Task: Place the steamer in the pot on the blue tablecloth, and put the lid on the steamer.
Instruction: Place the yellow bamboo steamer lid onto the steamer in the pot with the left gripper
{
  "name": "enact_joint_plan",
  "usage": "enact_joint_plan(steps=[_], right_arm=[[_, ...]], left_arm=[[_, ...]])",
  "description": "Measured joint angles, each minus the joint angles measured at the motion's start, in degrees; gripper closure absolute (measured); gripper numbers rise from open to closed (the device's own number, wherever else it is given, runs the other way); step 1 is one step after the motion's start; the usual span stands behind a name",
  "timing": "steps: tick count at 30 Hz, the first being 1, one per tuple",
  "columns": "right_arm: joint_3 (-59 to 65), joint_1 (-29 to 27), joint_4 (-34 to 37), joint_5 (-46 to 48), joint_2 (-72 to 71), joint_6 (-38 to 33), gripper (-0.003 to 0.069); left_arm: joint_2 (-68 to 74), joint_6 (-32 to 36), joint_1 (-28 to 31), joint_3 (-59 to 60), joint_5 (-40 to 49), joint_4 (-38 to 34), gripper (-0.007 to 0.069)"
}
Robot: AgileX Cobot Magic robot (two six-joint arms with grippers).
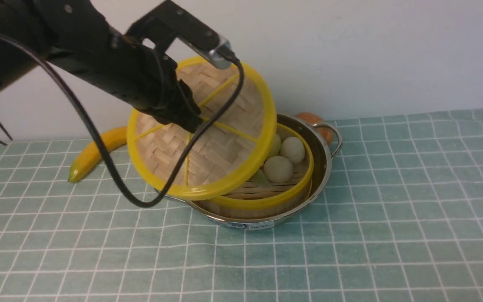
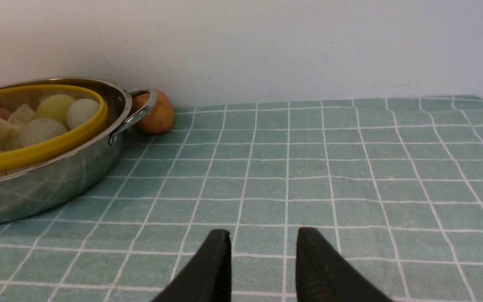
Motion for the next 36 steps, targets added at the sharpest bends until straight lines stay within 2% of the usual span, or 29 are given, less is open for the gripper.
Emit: enact_joint_plan(steps=[12, 36], right_arm=[[0.00, 0.00, 0.00, 0.00, 0.00, 0.00, 0.0419], [0.00, 0.00, 0.00, 0.00, 0.00, 0.00, 0.0419]], left_arm=[[6.91, 1.05, -3.01, 0.00, -8.09, -0.06, 0.0505], [7.66, 2.49, -4.26, 0.00, -9.98, 0.06, 0.0505]])
